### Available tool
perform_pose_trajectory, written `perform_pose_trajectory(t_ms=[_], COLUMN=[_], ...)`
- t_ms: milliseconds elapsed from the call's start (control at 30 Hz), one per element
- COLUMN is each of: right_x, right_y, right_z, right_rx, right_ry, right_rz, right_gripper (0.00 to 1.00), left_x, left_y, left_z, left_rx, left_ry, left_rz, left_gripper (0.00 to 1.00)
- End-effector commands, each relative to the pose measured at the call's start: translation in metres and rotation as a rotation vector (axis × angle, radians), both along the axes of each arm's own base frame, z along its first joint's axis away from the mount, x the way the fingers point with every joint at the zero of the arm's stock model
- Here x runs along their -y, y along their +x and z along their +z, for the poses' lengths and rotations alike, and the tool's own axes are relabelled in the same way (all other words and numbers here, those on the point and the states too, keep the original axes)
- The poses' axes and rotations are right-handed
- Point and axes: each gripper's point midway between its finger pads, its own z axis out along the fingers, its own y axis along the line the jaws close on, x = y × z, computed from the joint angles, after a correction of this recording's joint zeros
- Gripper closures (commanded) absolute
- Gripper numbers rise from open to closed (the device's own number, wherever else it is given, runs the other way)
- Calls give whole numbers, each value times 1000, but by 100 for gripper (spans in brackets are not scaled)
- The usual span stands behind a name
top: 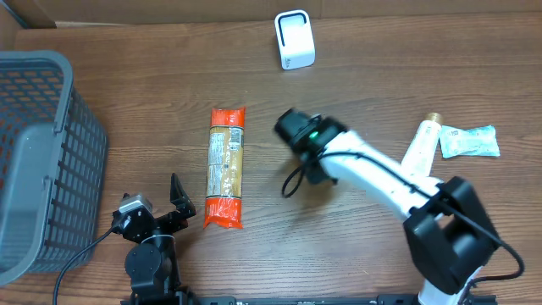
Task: Scan the item barcode
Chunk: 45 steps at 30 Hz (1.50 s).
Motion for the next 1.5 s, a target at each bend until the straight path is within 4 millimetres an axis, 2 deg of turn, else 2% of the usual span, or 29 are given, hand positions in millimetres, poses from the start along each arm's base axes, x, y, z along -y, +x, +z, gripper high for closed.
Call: perform_pose_trajectory(t_ms=[0, 133, 233, 367, 433, 467, 567, 667, 767, 867, 1000, 1033, 1100, 1167, 1333, 1400, 1467], right_x=[2, 6, 5, -14, -22, -28, -40, -57, -70, -80, -88, -88, -84, -81, -75, -69, -57], right_y=[16, 9, 6, -7, -14, -20, -29, -41, -51, -58, -61, -59, -52, -41, -17, -9, 2], right_z=[-5, -39, -42, -49, -52, -54, -57, -59, -59, -60, -58, -54, -42, -19, 45, 61, 68], right_rx=[126, 80, 88, 21, -12, -32, -61, -69, -70, -73, -53, -34, 3, 21, 13, 0, -41], right_ry=[-141, -199, -179, -106, -75, -57, -26, -4, 4, 5, -14, -14, 2, 58, 328, 417, 509], right_rz=[-17, -58, -111, -96, -88, -81, -59, -15, 31, 87, 152, 129, 26, -73, -208, -250, -306], right_gripper=[96, 96, 96, 96, 91, 82, 76, 65, 60, 54, 37, 33, 30, 30, 30, 30, 24], left_x=[-1, -1, -1, -1, -1, -1, -1, -1, -1, -1, -1, -1, -1, -1, -1, -1, -1], left_y=[-1, -1, -1, -1, -1, -1, -1, -1, -1, -1, -1, -1, -1, -1, -1, -1, -1], left_z=[2, 2, 2, 2, 2, 2, 2, 2, 2, 2, 2, 2, 2, 2, 2, 2, 2], left_rx=[4, 4, 4, 4, 4, 4, 4, 4, 4, 4, 4, 4, 4, 4, 4, 4, 4], left_ry=[19, 19, 19, 19, 19, 19, 19, 19, 19, 19, 19, 19, 19, 19, 19, 19, 19], left_rz=[6, 6, 6, 6, 6, 6, 6, 6, 6, 6, 6, 6, 6, 6, 6, 6, 6], left_gripper=[1, 0, 0, 0, 0, 1, 1, 0, 1, 1, 0, 0, 0, 0, 0, 0, 1])
